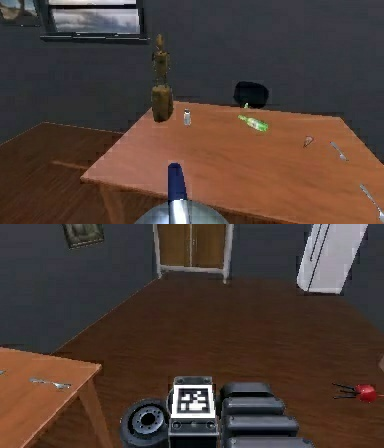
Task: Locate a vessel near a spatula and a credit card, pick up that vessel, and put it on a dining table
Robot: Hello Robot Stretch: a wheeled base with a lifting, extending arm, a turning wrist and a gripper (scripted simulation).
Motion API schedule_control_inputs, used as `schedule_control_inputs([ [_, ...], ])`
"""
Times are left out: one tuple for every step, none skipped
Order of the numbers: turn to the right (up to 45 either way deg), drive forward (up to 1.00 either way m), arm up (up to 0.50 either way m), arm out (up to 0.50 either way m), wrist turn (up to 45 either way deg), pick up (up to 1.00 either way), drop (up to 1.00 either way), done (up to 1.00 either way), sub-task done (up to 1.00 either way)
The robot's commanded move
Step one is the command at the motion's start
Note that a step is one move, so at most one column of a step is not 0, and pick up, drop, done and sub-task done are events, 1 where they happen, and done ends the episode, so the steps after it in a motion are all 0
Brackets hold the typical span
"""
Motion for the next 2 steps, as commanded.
schedule_control_inputs([
  [36.0, 0.0, 0.0, 0.0, 0.0, 0.0, 0.0, 0.0, 0.0],
  [-21.0, 0.0, 0.0, 0.0, 0.0, 0.0, 0.0, 0.0, 0.0],
])
